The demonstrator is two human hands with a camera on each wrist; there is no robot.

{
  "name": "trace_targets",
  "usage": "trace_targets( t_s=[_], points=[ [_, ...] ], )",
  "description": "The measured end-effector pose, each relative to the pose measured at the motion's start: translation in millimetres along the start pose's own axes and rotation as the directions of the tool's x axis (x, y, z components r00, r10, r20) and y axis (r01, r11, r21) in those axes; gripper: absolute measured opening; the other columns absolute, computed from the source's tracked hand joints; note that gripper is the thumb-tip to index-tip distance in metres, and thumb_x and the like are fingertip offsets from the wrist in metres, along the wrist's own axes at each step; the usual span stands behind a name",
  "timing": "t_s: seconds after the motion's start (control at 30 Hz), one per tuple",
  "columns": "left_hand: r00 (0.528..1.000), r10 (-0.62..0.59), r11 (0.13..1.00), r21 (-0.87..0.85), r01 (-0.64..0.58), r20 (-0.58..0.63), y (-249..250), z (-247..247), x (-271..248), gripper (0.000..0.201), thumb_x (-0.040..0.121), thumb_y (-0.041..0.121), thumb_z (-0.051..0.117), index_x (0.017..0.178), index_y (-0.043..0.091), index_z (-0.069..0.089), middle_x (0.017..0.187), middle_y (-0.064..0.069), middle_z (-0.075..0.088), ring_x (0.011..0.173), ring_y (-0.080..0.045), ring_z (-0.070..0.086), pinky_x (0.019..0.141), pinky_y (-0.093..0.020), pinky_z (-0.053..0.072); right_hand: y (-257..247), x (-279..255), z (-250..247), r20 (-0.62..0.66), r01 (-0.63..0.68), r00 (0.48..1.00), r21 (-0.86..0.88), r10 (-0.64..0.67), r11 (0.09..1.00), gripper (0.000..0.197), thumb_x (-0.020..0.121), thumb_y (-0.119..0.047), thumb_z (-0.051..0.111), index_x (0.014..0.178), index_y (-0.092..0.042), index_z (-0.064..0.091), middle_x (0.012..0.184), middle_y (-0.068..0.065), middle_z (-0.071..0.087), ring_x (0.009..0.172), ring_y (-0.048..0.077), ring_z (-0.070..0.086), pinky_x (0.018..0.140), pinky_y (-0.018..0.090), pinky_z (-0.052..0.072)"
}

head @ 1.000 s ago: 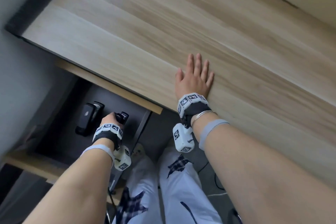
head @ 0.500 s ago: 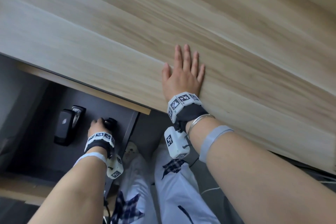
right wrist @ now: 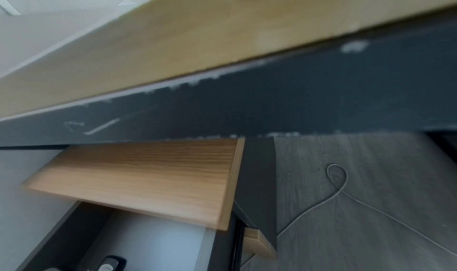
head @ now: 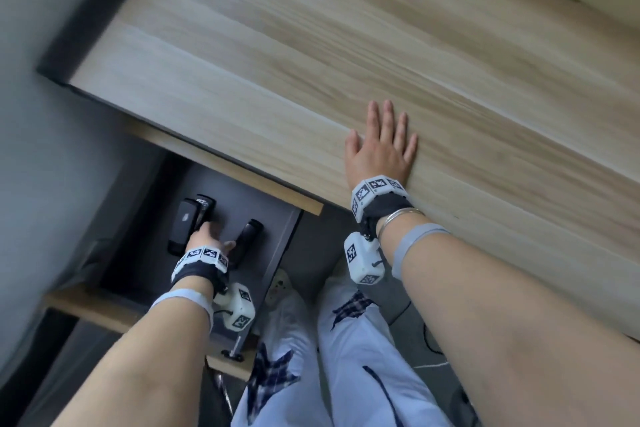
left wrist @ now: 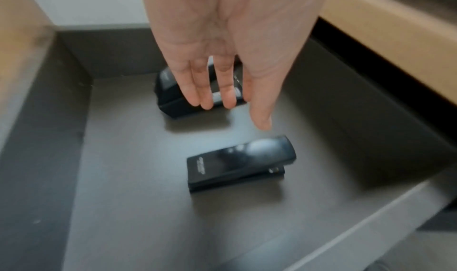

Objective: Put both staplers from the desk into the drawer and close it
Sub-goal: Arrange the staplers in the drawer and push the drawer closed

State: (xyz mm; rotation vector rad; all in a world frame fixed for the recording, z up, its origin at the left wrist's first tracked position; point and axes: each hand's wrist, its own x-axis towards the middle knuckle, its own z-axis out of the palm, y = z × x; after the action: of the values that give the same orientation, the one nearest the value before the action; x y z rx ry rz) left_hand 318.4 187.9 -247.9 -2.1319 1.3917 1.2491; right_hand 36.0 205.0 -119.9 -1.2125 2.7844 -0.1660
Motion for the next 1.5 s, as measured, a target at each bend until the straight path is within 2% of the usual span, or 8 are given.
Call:
trace_targets(
  t_s=[0.2, 0.4, 0.6, 0.73, 0.9, 1.1, 1.3, 1.5],
  points=[
    [0.978, -0.163, 0.979, -0.144, 0.144, -0.133, -57.8, -47.3, -39.6, 0.04, 0.083, 0.017, 0.065, 0.12, 0.006, 0.058, 0.122, -0.018, 0.063, 0.112, -0.034, 0.061, 0.092, -0.034, 0.045, -2.1, -2.0, -4.3, 0.023, 0.011, 1.0, 0.012, -0.011, 1.0, 0.06, 0.094, -0.04, 0.034, 0.151, -0.031, 0.019, 0.162, -0.006, 0.016, 0.15, 0.022, 0.013, 0.12, 0.048, 0.009],
    [0.888, -0.405, 0.899, -0.275, 0.342, -0.219, -122.9, -57.6, -69.0, 0.049, 0.083, 0.018, 0.063, 0.129, 0.008, 0.05, 0.135, -0.021, 0.047, 0.124, -0.04, 0.049, 0.103, -0.045, 0.042, -2.3, -3.6, -6.0, 0.034, 0.012, 0.999, 0.041, -0.014, 0.999, 0.06, 0.094, -0.036, 0.035, 0.151, -0.029, 0.018, 0.162, -0.004, 0.015, 0.15, 0.023, 0.011, 0.12, 0.048, 0.007],
    [0.821, -0.566, 0.769, -0.41, 0.49, -0.08, -139.4, -25.7, -81.9, 0.091, 0.086, 0.012, 0.062, 0.153, 0.014, -0.001, 0.152, -0.023, 0.027, 0.135, -0.043, 0.038, 0.11, -0.051, 0.032, -1.5, -2.1, -2.3, 0.019, 0.017, 1.0, 0.033, -0.018, 0.999, 0.06, 0.094, -0.035, 0.035, 0.151, -0.028, 0.019, 0.162, -0.003, 0.014, 0.15, 0.023, 0.011, 0.12, 0.048, 0.007],
    [0.848, -0.522, 0.785, -0.438, 0.437, -0.09, -135.2, -5.8, -76.9, 0.084, 0.086, 0.009, 0.061, 0.149, -0.001, 0.007, 0.148, -0.027, 0.036, 0.131, -0.041, 0.045, 0.103, -0.044, 0.041, -1.6, -1.7, -1.4, 0.012, 0.016, 1.0, 0.031, -0.017, 0.999, 0.06, 0.094, -0.035, 0.036, 0.151, -0.028, 0.019, 0.162, -0.003, 0.014, 0.15, 0.023, 0.011, 0.12, 0.048, 0.007],
    [0.791, -0.612, 0.731, -0.385, 0.564, -0.004, -116.0, -11.9, -79.5, 0.1, 0.082, 0.023, 0.067, 0.153, 0.02, -0.004, 0.146, -0.025, 0.04, 0.134, -0.041, 0.042, 0.111, -0.048, 0.031, -2.2, -1.9, -0.3, -0.008, 0.022, 1.0, 0.024, -0.022, 0.999, 0.061, 0.093, -0.033, 0.037, 0.151, -0.027, 0.021, 0.162, -0.003, 0.016, 0.15, 0.023, 0.013, 0.12, 0.048, 0.008],
    [0.85, -0.526, 0.755, -0.465, 0.463, -0.008, -80.1, -26.3, -73.1, 0.069, 0.078, 0.038, 0.068, 0.131, -0.002, 0.049, 0.111, -0.022, 0.066, 0.101, -0.036, 0.063, 0.093, -0.041, 0.047, -2.4, -2.6, -0.9, -0.007, 0.024, 1.0, 0.021, -0.024, 0.999, 0.061, 0.092, -0.034, 0.037, 0.151, -0.028, 0.021, 0.162, -0.004, 0.017, 0.15, 0.022, 0.013, 0.12, 0.048, 0.009],
    [0.925, -0.379, 0.837, -0.439, 0.326, -0.035, -39.4, -33.9, -49.4, 0.071, 0.078, 0.045, 0.066, 0.125, -0.006, 0.051, 0.108, -0.023, 0.071, 0.1, -0.035, 0.068, 0.081, -0.037, 0.049, -2.0, -2.7, -0.5, -0.012, 0.03, 0.999, 0.017, -0.03, 0.999, 0.062, 0.091, -0.034, 0.038, 0.151, -0.028, 0.022, 0.161, -0.003, 0.018, 0.15, 0.023, 0.015, 0.12, 0.048, 0.01],
    [0.976, -0.209, 0.859, -0.488, 0.158, -0.052, 6.8, -42.7, -30.5, 0.062, 0.083, 0.039, 0.064, 0.124, -0.006, 0.051, 0.103, -0.021, 0.072, 0.104, -0.032, 0.068, 0.096, -0.036, 0.05, -2.2, -2.1, 0.6, -0.028, 0.029, 0.999, 0.006, -0.029, 1.0, 0.062, 0.089, -0.035, 0.039, 0.15, -0.029, 0.025, 0.16, -0.003, 0.021, 0.149, 0.023, 0.018, 0.119, 0.048, 0.012]
  ],
)
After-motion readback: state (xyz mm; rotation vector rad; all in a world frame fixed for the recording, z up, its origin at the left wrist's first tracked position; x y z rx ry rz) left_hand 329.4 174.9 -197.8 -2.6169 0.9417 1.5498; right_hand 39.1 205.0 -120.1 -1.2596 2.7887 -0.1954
